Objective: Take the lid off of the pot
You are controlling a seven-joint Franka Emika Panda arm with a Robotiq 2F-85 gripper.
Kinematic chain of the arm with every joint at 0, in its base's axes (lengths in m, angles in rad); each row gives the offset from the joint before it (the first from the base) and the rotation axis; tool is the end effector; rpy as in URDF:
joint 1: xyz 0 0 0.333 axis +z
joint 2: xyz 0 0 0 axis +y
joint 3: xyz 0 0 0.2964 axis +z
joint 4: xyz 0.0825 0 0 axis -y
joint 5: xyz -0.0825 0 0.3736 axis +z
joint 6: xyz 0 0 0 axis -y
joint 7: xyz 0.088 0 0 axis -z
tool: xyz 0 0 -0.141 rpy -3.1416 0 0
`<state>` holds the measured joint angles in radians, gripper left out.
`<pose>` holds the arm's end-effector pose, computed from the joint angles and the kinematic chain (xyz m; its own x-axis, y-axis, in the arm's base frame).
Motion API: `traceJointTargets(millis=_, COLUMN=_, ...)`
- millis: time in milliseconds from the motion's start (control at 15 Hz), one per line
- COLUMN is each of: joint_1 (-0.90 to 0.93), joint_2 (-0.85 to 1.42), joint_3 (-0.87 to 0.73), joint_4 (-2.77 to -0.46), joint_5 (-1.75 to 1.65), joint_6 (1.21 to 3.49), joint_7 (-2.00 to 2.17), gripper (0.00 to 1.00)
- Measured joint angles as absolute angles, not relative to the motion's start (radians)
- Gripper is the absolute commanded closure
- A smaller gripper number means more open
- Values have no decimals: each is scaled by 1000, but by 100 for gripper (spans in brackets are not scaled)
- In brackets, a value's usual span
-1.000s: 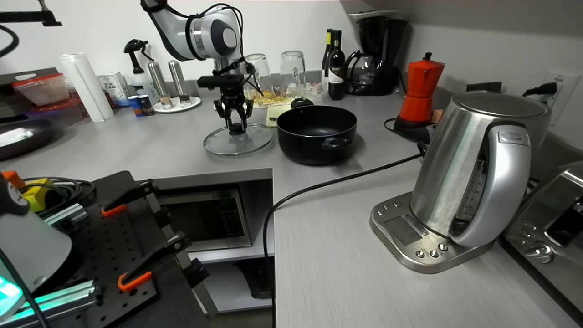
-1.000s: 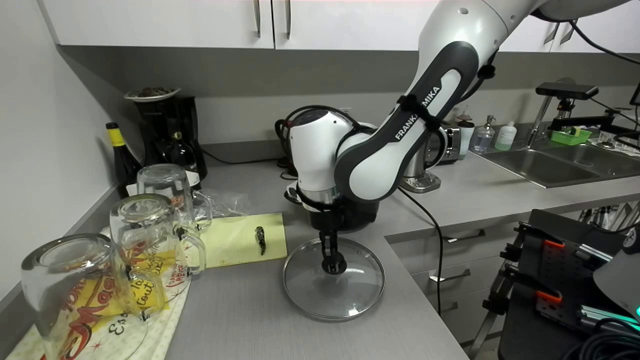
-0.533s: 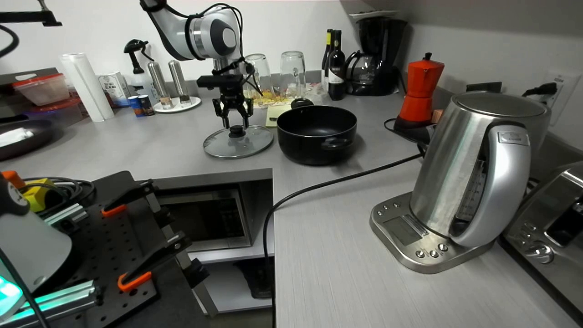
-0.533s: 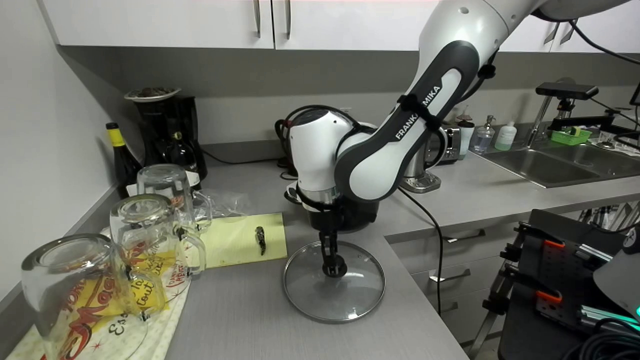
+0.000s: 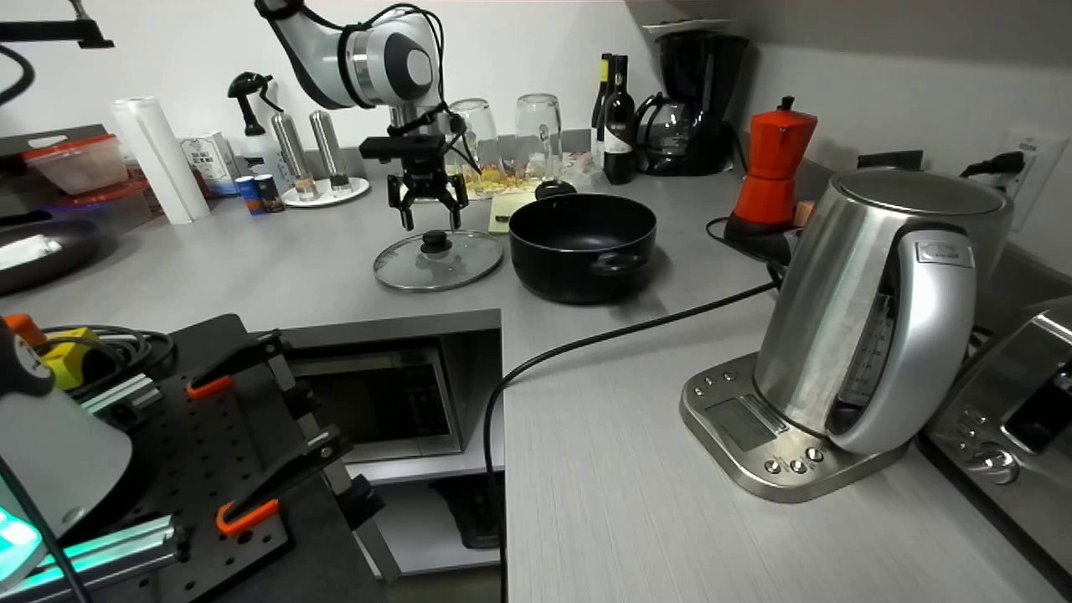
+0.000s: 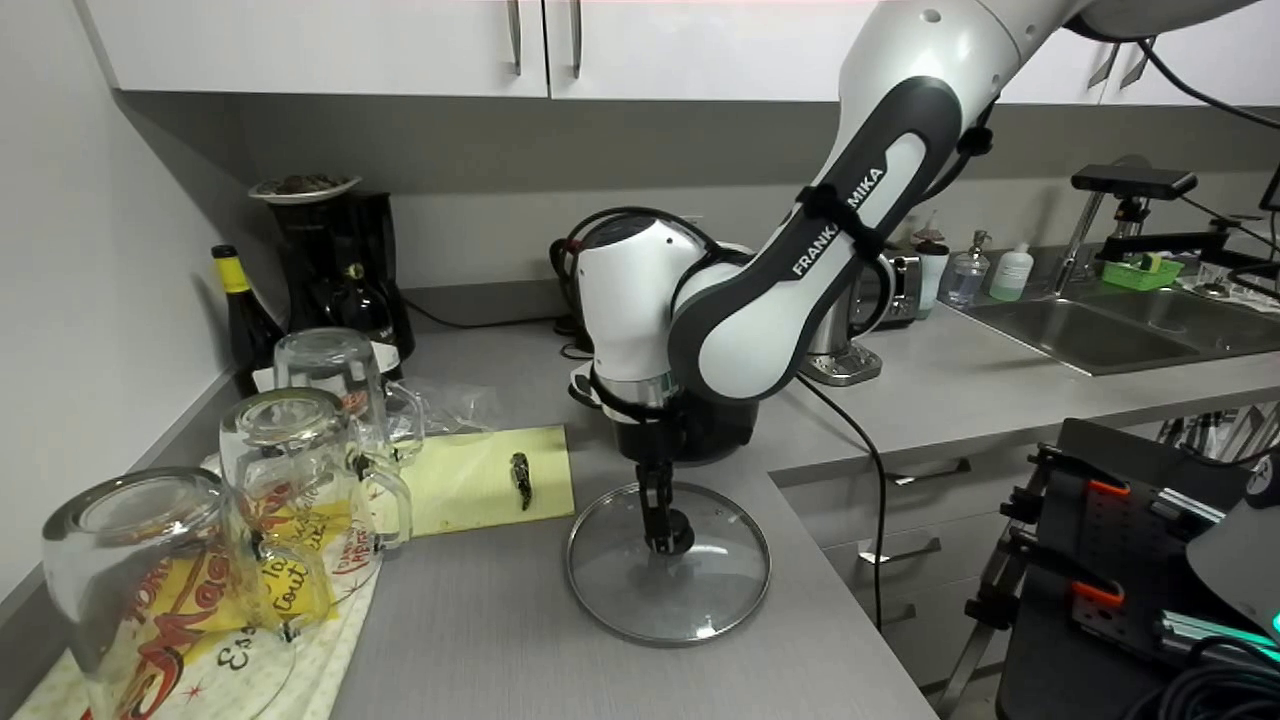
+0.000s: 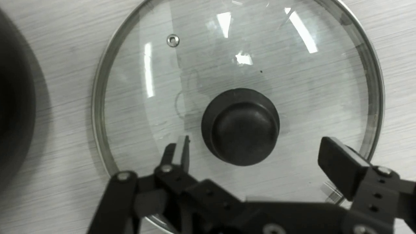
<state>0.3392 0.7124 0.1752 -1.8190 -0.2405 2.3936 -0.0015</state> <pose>0.5328 0.2940 0.0986 0.7804 0.6134 -0.1213 0.6202 -0.7840 0.0262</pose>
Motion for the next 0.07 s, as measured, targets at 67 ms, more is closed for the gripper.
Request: traceJointTargets(millis=67, joint_1=339, joint_2=712, joint_3=175, joint_4=-1819, joint_5=-241, joint_6=2394, joint_7=-2, gripper=0)
